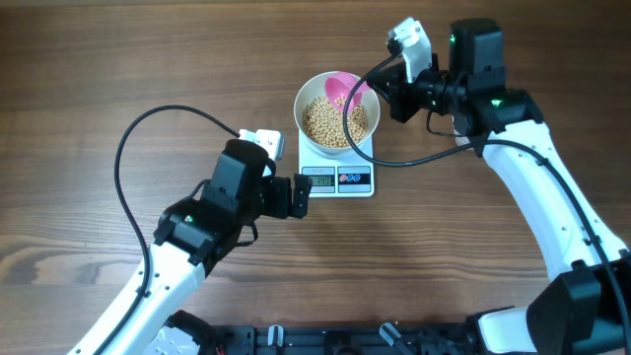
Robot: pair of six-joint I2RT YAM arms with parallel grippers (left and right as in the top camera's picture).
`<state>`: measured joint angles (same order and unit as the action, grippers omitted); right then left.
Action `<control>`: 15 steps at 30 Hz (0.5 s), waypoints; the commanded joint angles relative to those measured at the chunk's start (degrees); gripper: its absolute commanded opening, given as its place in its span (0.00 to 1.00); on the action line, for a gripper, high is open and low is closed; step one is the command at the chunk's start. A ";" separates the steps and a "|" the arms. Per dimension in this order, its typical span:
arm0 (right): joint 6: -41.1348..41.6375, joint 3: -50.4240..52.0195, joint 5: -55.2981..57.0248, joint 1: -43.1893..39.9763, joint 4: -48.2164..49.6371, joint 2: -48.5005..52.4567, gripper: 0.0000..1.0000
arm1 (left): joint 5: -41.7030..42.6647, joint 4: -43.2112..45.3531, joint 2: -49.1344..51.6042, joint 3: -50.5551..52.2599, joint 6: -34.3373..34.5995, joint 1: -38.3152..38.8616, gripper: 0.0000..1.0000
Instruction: Scoop item into bowl and weigh 150g on scale
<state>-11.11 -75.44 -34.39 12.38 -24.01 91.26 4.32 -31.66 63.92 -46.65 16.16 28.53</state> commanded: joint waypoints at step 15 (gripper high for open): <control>-18.88 -0.63 0.20 1.09 3.52 -1.49 0.04 | -0.55 0.17 0.17 -0.17 -0.94 -0.28 1.00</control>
<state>-27.49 -75.44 -32.60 12.56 -21.76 91.26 4.32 -31.64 63.92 -46.65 16.16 28.53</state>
